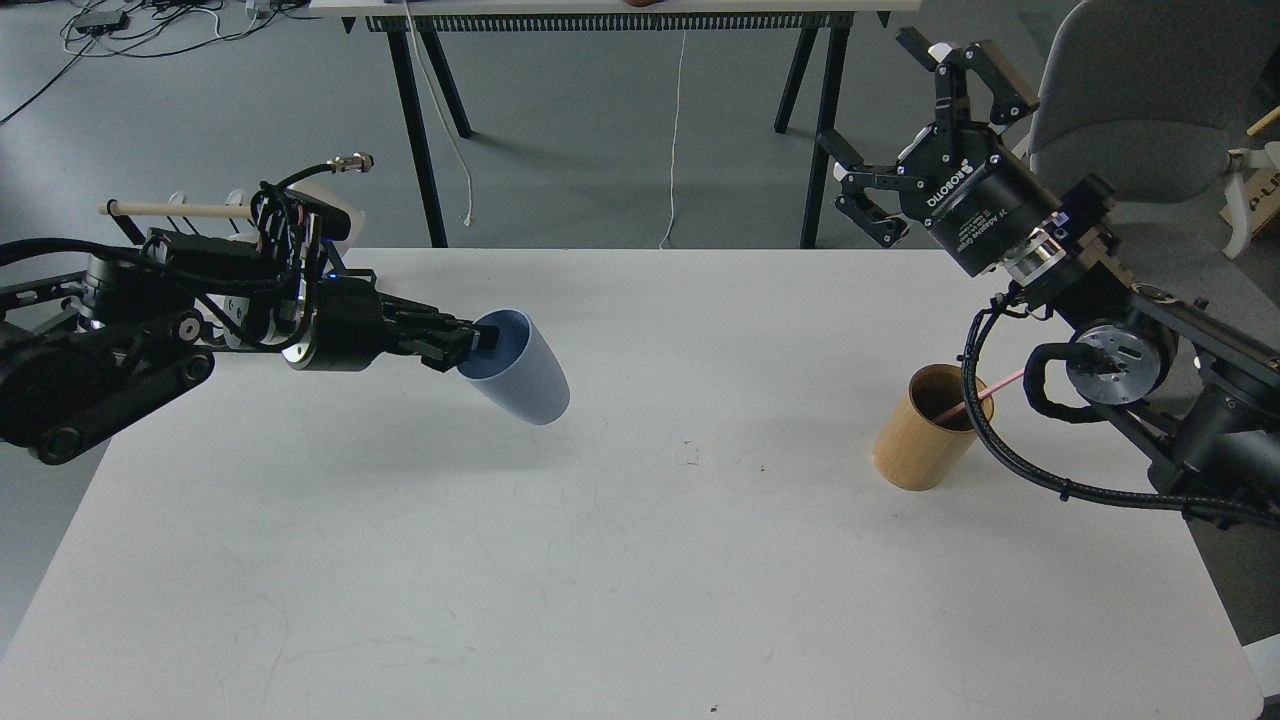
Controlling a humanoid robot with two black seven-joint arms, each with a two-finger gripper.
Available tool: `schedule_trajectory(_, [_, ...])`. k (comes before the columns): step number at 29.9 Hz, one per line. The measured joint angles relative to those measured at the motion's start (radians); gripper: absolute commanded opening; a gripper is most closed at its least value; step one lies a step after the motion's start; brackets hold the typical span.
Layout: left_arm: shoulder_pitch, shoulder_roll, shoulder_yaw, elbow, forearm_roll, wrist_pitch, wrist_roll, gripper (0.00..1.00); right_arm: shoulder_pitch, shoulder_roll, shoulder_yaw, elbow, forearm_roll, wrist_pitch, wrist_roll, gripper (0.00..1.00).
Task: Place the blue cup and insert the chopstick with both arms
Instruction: 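Carry the blue cup toward the table center and set it upright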
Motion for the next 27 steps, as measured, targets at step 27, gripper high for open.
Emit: schedule_trajectory(27, [-0.192, -0.517, 0.309, 0.295, 0.002, 0.001, 0.0, 0.06, -0.012, 0.002, 0.019, -0.02, 0.002, 0.0, 0.0, 1.0])
